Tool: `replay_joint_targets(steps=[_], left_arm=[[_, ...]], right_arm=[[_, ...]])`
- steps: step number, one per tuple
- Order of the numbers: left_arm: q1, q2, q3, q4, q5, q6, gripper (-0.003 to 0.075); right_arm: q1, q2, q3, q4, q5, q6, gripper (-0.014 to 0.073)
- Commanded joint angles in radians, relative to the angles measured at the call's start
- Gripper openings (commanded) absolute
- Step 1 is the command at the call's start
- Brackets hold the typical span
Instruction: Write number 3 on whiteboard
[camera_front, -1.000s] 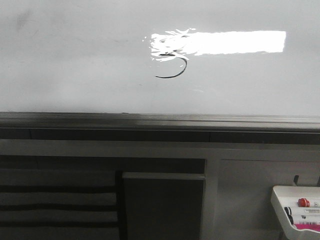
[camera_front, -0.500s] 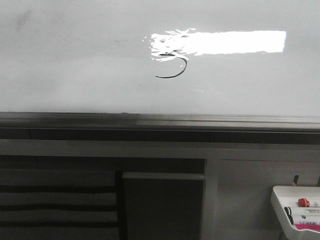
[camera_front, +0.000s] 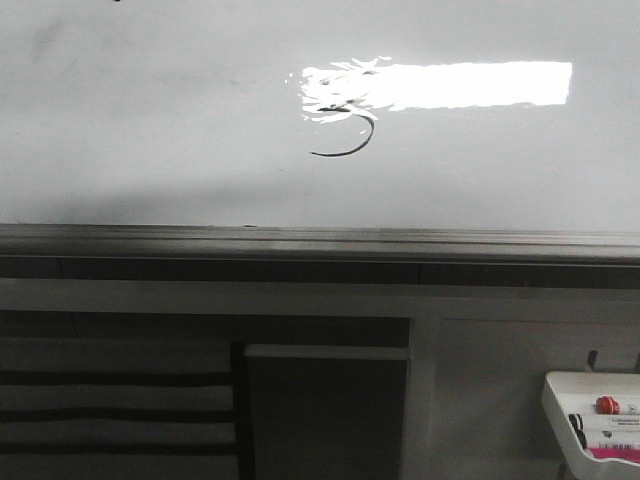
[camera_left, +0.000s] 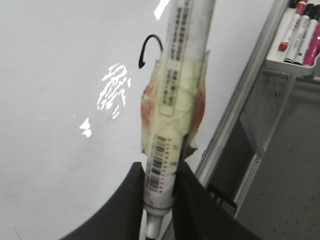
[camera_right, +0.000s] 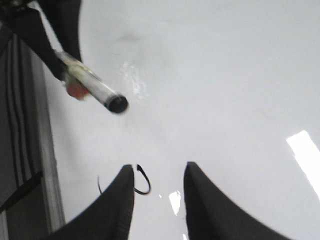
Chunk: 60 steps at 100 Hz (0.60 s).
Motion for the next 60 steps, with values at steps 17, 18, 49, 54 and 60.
replay_joint_targets(steps=[17,18,49,54,60], left_arm=[[0.181,0.035,-0.015,-0.022,-0.067,-0.342,-0.0019],[0.193,0.040,-0.015,-0.022,-0.070,-0.352,-0.0019],[0.348,0.147,-0.015,-0.110,-0.232,-0.416,-0.0019],[0.354,0.165,-0.015,-0.110,-0.251,-0.416,-0.0019],[0.359,0.185,-0.015,-0.132,-0.268,-0.416,-0.0019]], right_arm=[[-0.140,-0.133,-0.028,-0.007,-0.013,0.048,0.0199],[-0.144,-0.136,-0.028,-0.007,-0.013,0.048,0.0199],[-0.150,-0.140,-0.028,0.003,-0.013,0.048,0.0199],[-0.150,-0.140,-0.028,0.003,-0.013,0.048,0.0199],[-0.150,-0.140,-0.028,0.003,-0.013,0.048,0.0199]])
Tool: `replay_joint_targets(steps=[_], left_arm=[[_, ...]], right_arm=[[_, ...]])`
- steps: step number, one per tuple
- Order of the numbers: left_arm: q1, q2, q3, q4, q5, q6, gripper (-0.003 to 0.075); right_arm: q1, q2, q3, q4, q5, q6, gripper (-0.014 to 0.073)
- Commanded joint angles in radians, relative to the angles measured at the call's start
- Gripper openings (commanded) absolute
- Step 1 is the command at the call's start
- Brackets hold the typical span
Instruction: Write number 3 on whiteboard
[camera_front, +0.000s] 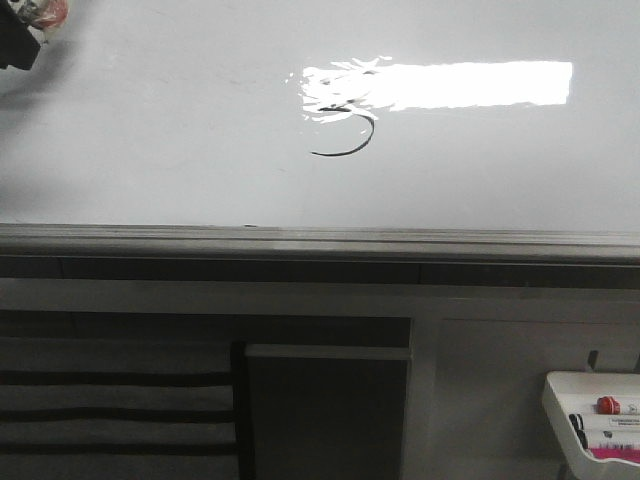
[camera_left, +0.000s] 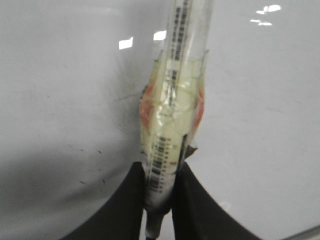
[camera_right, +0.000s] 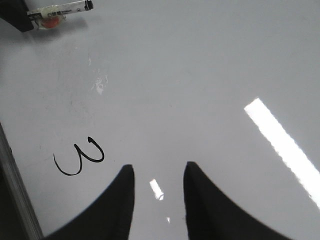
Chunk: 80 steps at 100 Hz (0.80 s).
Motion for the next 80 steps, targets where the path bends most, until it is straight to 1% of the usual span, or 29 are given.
replay_joint_targets(steps=[1,17,50,80], left_arm=[[0.008,0.001,-0.029,-0.046,-0.097,-0.011,-0.0019],[0.008,0.037,-0.029,-0.050,-0.136,-0.011,-0.0019],[0.008,0.049,-0.029,-0.050,-0.153,-0.011,-0.0018],[0.008,0.049,-0.029,-0.024,-0.143,-0.011,-0.0017]], right_arm=[[-0.008,-0.005,-0.028,0.003,-0.069,0.005,0.0199],[-0.008,-0.005,-0.028,0.003,-0.069,0.005,0.0200],[-0.008,-0.005,-0.028,0.005,-0.069,0.005,0.0199],[-0.008,-0.005,-0.028,0.005,-0.069,0.005,0.0199]])
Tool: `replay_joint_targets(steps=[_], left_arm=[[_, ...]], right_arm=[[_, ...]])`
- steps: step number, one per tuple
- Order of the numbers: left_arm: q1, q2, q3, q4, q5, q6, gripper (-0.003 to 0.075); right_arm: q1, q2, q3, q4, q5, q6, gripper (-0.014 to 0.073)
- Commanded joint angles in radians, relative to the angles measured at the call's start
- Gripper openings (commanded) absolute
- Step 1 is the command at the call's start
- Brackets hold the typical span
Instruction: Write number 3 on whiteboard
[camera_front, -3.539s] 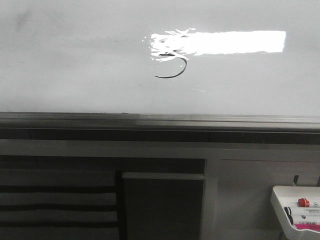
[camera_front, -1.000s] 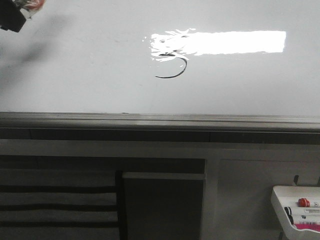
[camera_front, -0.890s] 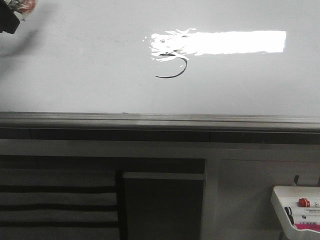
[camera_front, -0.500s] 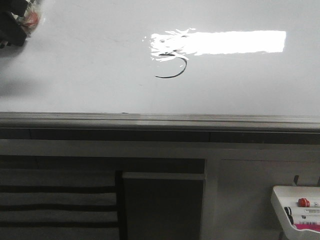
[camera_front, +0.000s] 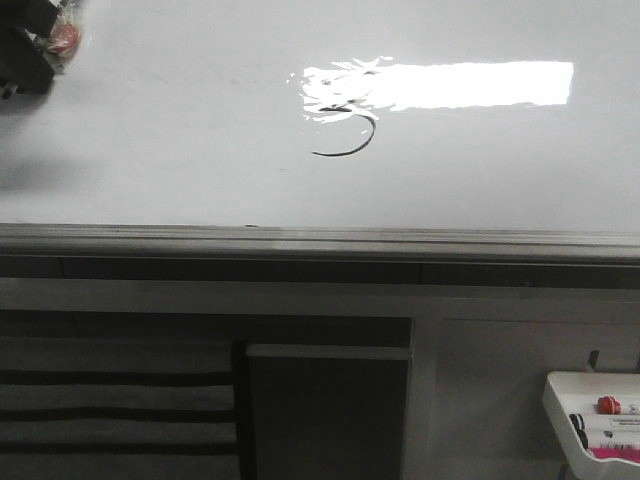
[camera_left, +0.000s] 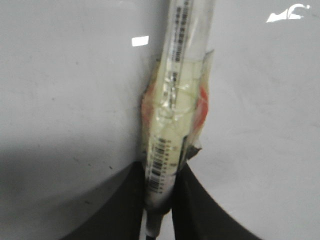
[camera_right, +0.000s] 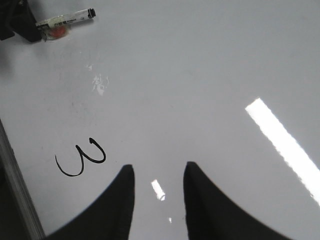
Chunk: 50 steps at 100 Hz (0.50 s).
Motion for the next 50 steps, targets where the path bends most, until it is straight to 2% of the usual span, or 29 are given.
replay_joint_targets(steps=[1,21,28,40,50], left_arm=[[0.002,-0.025,-0.029,-0.002,-0.064,-0.010,-0.0017],[0.002,-0.025,-0.029,0.038,-0.043,-0.010,-0.0014],[0.002,-0.025,-0.029,0.042,-0.037,-0.010,0.0009],[0.002,-0.025,-0.029,0.044,-0.034,-0.010,0.0111],[0.000,-0.025,-0.029,0.051,-0.030,-0.010,0.0231]], right_arm=[[-0.008,-0.005,-0.028,-0.001,-0.071,0.001,0.0200],[-0.008,-0.005,-0.028,-0.001,-0.071,0.001,0.0199],[-0.008,-0.005,-0.028,-0.001,-0.076,0.001,0.0199],[-0.008,-0.005,-0.028,-0.001,-0.083,0.001,0.0199],[-0.008,-0.005,-0.028,-0.001,-0.086,0.001,0.0199]])
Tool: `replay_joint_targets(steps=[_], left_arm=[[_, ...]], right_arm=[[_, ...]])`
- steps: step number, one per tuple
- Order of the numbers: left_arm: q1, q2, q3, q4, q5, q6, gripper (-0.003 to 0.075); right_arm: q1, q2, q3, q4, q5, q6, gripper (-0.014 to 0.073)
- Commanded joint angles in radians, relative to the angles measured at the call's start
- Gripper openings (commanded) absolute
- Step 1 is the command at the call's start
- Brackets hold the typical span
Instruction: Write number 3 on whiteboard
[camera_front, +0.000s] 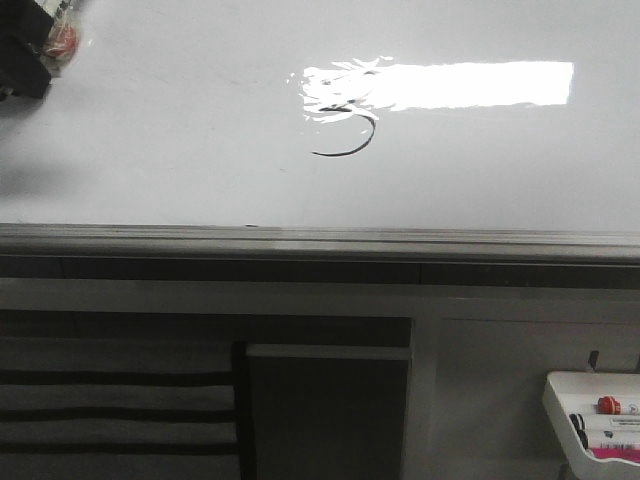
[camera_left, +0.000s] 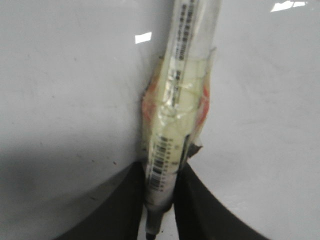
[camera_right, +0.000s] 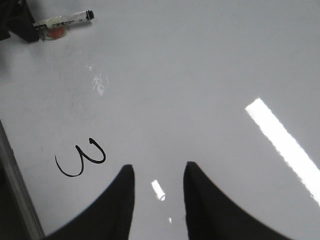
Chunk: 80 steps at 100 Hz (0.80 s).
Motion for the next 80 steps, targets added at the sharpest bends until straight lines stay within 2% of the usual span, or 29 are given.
replay_joint_targets(steps=[1,12,23,40,51,63,70,71,80], left_arm=[[0.000,-0.025,-0.029,-0.002,-0.041,-0.010,0.0239],[0.000,-0.025,-0.029,-0.001,-0.037,-0.010,0.0358],[0.000,-0.025,-0.029,-0.001,-0.039,-0.010,0.0431],[0.000,-0.044,-0.029,-0.001,-0.029,-0.010,0.0467],[0.000,-0.121,-0.035,-0.002,0.031,-0.010,0.0467],[0.000,-0.259,-0.037,-0.009,0.144,-0.010,0.0467],[0.000,-0.352,-0.037,-0.007,0.209,-0.010,0.0467],[0.000,-0.381,-0.035,-0.004,0.222,-0.010,0.0467],[0.000,-0.495,-0.015,0.014,0.280,-0.010,0.0467]], right_arm=[[-0.008,-0.005,-0.028,-0.001,-0.088,0.001,0.0199],[-0.008,-0.005,-0.028,-0.001,-0.102,0.001,0.0199],[-0.008,-0.005,-0.028,-0.001,-0.111,0.001,0.0200],[-0.008,-0.005,-0.028,-0.001,-0.103,0.065,0.0199],[-0.008,-0.025,-0.028,-0.003,-0.015,0.128,0.0199],[-0.008,-0.065,-0.028,-0.012,0.114,0.295,0.0199],[-0.008,-0.089,-0.028,-0.055,0.181,0.485,0.0199],[-0.008,-0.094,-0.028,-0.068,0.195,0.550,0.0199],[-0.008,-0.126,-0.025,-0.166,0.291,0.780,0.0199]])
